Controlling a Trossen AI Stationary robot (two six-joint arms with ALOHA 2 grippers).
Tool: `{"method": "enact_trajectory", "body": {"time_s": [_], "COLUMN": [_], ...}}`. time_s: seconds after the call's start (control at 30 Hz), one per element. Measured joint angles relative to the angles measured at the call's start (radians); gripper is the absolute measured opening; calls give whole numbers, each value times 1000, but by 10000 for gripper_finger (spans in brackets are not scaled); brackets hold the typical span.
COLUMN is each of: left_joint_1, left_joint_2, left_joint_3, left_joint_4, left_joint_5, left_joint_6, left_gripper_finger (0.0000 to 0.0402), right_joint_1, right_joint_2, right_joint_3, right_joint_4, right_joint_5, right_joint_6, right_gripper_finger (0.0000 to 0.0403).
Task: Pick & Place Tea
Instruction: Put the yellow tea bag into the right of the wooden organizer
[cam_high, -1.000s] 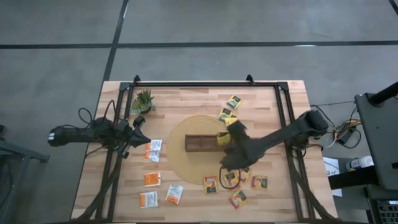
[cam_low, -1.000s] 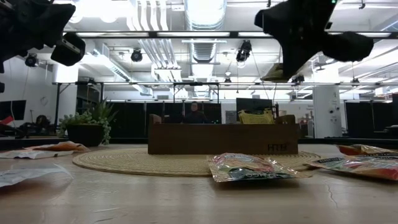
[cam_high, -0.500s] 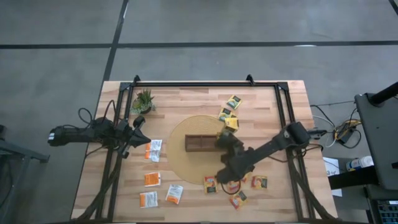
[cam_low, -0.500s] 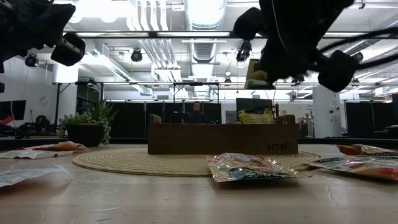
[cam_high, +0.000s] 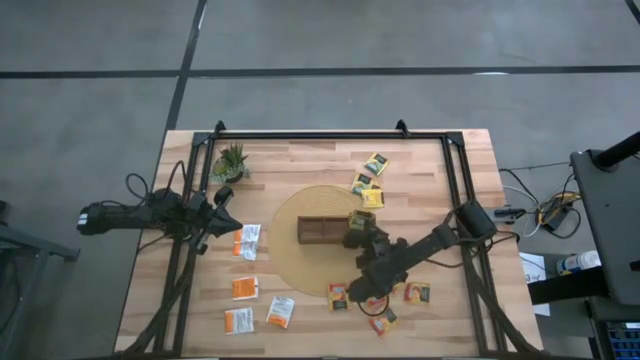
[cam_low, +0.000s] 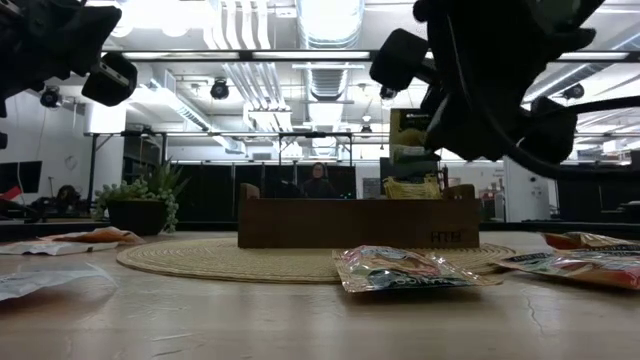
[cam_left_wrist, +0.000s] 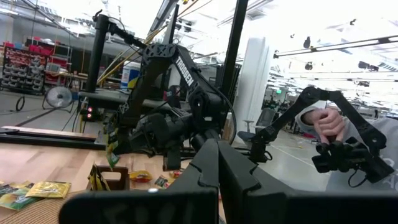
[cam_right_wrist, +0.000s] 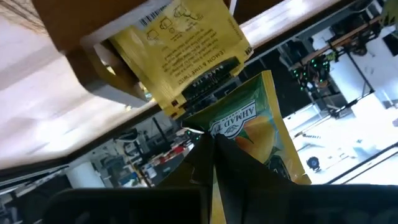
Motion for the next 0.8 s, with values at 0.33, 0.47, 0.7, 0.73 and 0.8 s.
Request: {"method": "enact_trajectory", "body": {"time_s": [0.33,0.47,0.7,0.73,0.8], "left_joint_1": [0,0,0,0,0], "left_joint_2": [0,0,0,0,0], "left_joint_3": [0,0,0,0,0], "left_joint_4": [0,0,0,0,0], "left_joint_5": [0,0,0,0,0], "left_joint_6": [0,0,0,0,0], "left_gripper_finger": [0,0,0,0,0], "right_joint_1": [25,21,16,16,17], "right_joint_2": [-1,-1,-1,-1,-1], "right_joint_3": [-2,-2,-2,-2,-2], "right_joint_4": [24,21,17,18,18], "right_joint_5": [-42,-43,-86,-87,-87], "right_joint_6": [-42,-42,-32,-33,-34], "right_gripper_finger": [8,8,11,14,22]}}
